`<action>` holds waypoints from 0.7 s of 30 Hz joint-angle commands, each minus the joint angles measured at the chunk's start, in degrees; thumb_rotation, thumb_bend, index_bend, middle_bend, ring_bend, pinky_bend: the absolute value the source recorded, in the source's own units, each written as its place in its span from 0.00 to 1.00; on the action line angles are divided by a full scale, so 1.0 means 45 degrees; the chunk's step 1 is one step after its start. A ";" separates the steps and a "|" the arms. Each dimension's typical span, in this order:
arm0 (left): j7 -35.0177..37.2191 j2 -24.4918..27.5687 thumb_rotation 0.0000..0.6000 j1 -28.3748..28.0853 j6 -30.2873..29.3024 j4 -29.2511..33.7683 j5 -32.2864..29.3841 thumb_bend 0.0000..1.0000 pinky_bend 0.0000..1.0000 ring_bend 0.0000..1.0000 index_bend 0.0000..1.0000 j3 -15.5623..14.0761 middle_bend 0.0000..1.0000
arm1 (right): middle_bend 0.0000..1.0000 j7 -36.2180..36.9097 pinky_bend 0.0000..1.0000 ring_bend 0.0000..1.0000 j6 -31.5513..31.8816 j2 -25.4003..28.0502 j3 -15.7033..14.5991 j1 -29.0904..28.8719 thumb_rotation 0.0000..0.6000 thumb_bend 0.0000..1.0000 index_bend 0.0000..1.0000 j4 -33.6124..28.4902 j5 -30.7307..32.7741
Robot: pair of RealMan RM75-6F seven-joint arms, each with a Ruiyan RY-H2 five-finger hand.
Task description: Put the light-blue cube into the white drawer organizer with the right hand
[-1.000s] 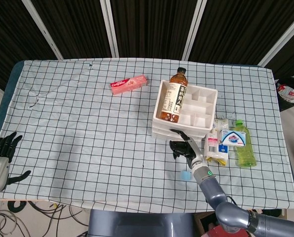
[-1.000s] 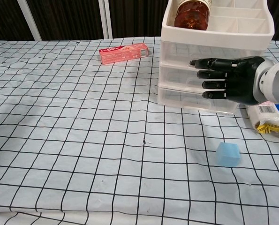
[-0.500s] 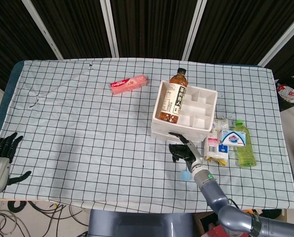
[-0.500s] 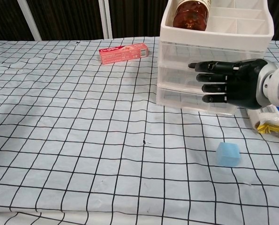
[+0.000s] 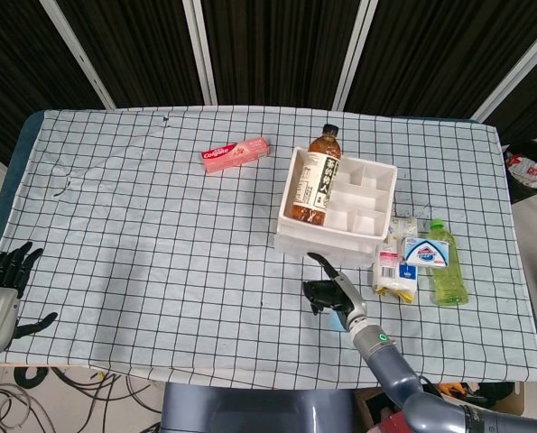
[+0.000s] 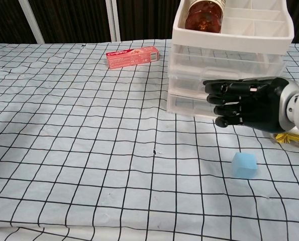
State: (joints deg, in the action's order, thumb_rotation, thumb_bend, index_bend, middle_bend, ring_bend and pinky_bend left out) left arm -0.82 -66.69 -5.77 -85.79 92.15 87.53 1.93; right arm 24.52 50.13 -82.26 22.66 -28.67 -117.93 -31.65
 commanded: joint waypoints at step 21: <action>0.0510 -0.0133 1.00 0.0059 -0.0698 -0.0329 0.0607 0.02 0.00 0.00 0.00 0.0083 0.00 | 0.78 -0.4160 0.74 0.84 0.3820 0.1068 -0.2350 0.1313 1.00 0.47 0.11 -0.2149 -0.4960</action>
State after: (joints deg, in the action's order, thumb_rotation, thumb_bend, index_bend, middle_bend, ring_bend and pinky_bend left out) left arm 1.47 -67.29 -5.50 -88.94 90.67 90.26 2.31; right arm 6.67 66.31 -78.09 12.34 -23.25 -127.06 -53.08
